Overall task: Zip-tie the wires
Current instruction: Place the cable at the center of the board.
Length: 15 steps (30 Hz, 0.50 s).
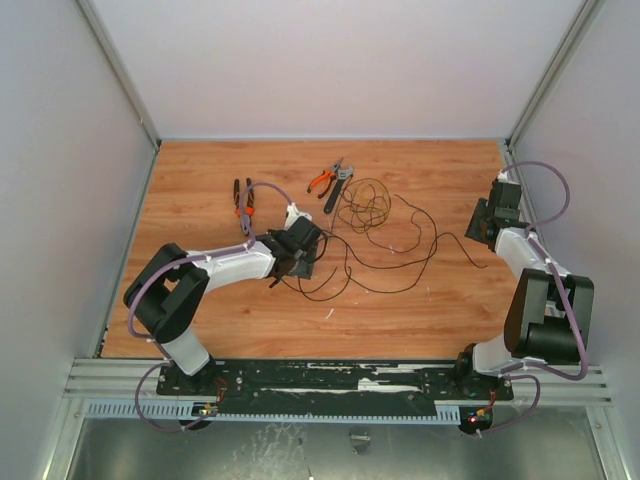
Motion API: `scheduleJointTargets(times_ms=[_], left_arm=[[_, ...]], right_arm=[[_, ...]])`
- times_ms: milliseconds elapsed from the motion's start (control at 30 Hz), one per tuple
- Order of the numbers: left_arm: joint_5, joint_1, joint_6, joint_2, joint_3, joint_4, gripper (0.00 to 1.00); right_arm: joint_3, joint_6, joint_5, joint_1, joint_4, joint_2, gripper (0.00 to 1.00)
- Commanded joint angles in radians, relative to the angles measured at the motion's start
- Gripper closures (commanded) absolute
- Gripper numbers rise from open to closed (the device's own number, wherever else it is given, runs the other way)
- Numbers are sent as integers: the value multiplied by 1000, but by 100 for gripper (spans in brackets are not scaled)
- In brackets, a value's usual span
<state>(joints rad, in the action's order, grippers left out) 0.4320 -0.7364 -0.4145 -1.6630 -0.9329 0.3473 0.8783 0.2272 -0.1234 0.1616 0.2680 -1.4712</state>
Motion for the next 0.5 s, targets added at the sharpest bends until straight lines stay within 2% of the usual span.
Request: scheduleJointTargets(times_ms=[0, 100, 467], left_arm=[[141, -3, 16, 33, 31, 74, 15], [182, 9, 18, 43, 41, 94, 13], [196, 129, 7, 52, 51, 111, 9]], right_arm=[[31, -15, 13, 7, -23, 25, 61], [30, -20, 11, 7, -22, 25, 60], [49, -23, 21, 6, -20, 23, 60]])
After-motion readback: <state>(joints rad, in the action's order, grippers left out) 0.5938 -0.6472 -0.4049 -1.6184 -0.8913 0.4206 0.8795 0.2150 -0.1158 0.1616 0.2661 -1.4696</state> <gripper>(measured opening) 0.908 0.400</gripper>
